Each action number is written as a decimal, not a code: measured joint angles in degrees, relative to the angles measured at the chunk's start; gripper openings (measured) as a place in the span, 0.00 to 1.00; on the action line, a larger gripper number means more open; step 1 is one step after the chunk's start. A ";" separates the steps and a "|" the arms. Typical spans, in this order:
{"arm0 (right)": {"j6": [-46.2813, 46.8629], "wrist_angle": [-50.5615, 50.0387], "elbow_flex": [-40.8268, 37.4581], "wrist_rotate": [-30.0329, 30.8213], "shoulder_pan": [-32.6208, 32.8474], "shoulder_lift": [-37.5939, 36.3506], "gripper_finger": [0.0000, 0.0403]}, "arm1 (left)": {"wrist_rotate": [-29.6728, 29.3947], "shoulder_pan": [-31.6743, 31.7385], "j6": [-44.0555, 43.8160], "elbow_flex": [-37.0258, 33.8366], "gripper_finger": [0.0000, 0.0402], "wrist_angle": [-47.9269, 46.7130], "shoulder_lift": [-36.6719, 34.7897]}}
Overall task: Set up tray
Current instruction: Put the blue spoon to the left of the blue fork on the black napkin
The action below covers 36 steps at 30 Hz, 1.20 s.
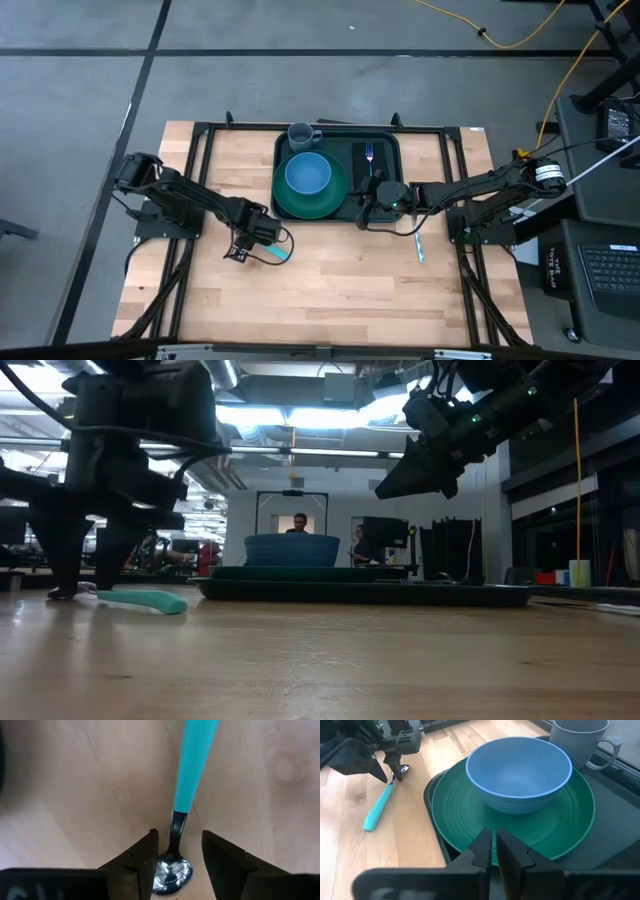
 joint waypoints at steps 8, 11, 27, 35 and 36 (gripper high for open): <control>0.15 0.00 0.00 0.00 0.00 0.00 0.08 | -0.24 0.00 -0.44 0.22 0.33 -0.14 2.94; 0.17 0.00 0.00 0.00 0.00 0.00 0.08 | -0.28 0.00 -0.44 0.20 0.30 -0.16 3.42; 0.20 0.02 0.00 -0.01 0.00 0.00 0.08 | -0.22 0.00 -0.07 -0.24 0.03 -0.20 0.76; 0.21 0.01 0.00 -0.02 0.00 0.00 0.08 | 0.04 0.38 3.43 -0.25 0.00 -1.15 -5.43; 0.21 0.00 0.00 -0.02 0.00 0.00 0.08 | 0.07 0.64 3.61 -0.22 0.00 -1.14 -6.37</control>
